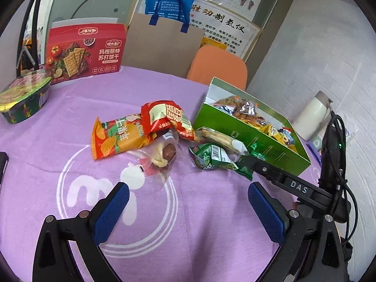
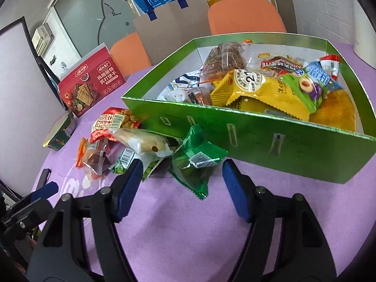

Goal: Organize snacks
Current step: 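Grasp the green wrapped snack with the right tool while the left tool grasps the green barcode bag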

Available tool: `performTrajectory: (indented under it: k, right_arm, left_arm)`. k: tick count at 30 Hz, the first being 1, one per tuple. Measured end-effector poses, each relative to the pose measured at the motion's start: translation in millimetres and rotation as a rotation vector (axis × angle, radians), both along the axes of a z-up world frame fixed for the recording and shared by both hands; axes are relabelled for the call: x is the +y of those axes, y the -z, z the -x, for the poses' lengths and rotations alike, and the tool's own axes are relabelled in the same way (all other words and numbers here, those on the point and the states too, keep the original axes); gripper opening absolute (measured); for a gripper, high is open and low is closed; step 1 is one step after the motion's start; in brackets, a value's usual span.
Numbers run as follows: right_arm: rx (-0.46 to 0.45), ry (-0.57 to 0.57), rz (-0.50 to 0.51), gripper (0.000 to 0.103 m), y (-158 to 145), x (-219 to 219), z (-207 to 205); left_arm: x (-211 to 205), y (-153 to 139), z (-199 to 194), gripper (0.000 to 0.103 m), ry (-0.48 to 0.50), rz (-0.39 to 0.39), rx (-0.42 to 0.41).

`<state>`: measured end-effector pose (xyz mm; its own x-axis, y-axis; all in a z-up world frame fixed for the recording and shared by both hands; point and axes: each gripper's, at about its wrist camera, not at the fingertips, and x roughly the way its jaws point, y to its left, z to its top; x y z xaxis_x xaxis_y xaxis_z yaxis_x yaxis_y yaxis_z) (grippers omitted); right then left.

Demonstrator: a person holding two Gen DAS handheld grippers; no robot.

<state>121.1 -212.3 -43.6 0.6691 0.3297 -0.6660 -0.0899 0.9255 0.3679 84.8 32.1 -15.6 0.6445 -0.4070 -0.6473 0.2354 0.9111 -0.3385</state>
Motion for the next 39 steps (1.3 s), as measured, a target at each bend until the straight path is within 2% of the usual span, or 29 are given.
performTrajectory:
  k: [1, 2, 3, 4, 5, 9, 13, 18, 22, 24, 26, 30, 35, 37, 38, 39]
  right_arm:
    - [0.014, -0.006, -0.013, 0.065, 2.2, 0.5, -3.9]
    - [0.028, -0.006, -0.023, 0.048, 4.5, 0.1, -6.7]
    - [0.044, 0.002, -0.024, 0.036, 6.7, -1.6, -8.2]
    - [0.049, -0.005, -0.036, 0.030, 7.7, -4.2, -7.3]
    - [0.043, -0.012, -0.043, 0.028, 7.4, -6.2, -5.0]
    - [0.016, -0.023, -0.018, 0.028, 0.8, -17.0, 12.6]
    - [0.003, -0.013, 0.016, 0.028, -3.8, -26.8, 27.9]
    - [-0.004, -0.002, 0.027, 0.028, -5.4, -35.8, 35.3]
    - [0.005, -0.001, 0.027, 0.028, -3.1, -40.6, 35.3]
    - [0.012, -0.003, 0.029, 0.029, -1.1, -42.1, 35.6]
    - [0.022, -0.006, 0.033, 0.029, 1.3, -42.1, 35.0]
    - [0.034, -0.002, 0.033, 0.030, 4.4, -41.6, 33.3]
    - [0.033, 0.001, 0.040, 0.031, 5.7, -42.5, 33.3]
    - [0.031, -0.009, 0.050, 0.029, 6.4, -40.7, 33.9]
    - [0.027, -0.013, 0.054, 0.028, 6.3, -39.8, 34.8]
    - [0.025, -0.016, 0.061, 0.028, 6.0, -38.7, 35.8]
  left_arm:
    - [-3.2, -0.7, -0.8, 0.102, 0.016, -0.006, -0.004]
    - [-6.0, -1.6, -2.7, 0.102, 0.030, -0.010, -0.007]
    - [-9.4, -2.6, -4.3, 0.102, 0.043, -0.014, -0.010]
    - [-12.7, -3.7, -6.1, 0.102, 0.054, -0.016, -0.014]
    - [-16.3, -4.9, -8.2, 0.102, 0.066, -0.018, -0.022]
    - [-34.3, -8.1, -18.4, 0.097, 0.124, -0.045, -0.043]
    - [-60.9, -5.3, -32.8, 0.093, 0.173, -0.120, -0.060]
    - [-88.4, 8.0, -56.9, 0.093, 0.173, -0.215, -0.049]
    - [-100.9, 20.1, -72.5, 0.092, 0.189, -0.224, -0.009]
    - [-104.7, 26.2, -78.1, 0.072, 0.205, -0.233, 0.018]
    - [-107.5, 28.1, -77.5, 0.070, 0.211, -0.274, 0.008]
    - [-106.8, 28.6, -77.3, 0.071, 0.200, -0.278, 0.008]
    - [-113.1, 33.8, -81.1, 0.071, 0.205, -0.340, -0.002]
    - [-115.4, 33.8, -80.8, 0.065, 0.216, -0.353, -0.007]
    - [-116.2, 33.1, -80.1, 0.055, 0.219, -0.364, -0.014]
    - [-115.7, 32.6, -79.5, 0.054, 0.224, -0.360, -0.011]
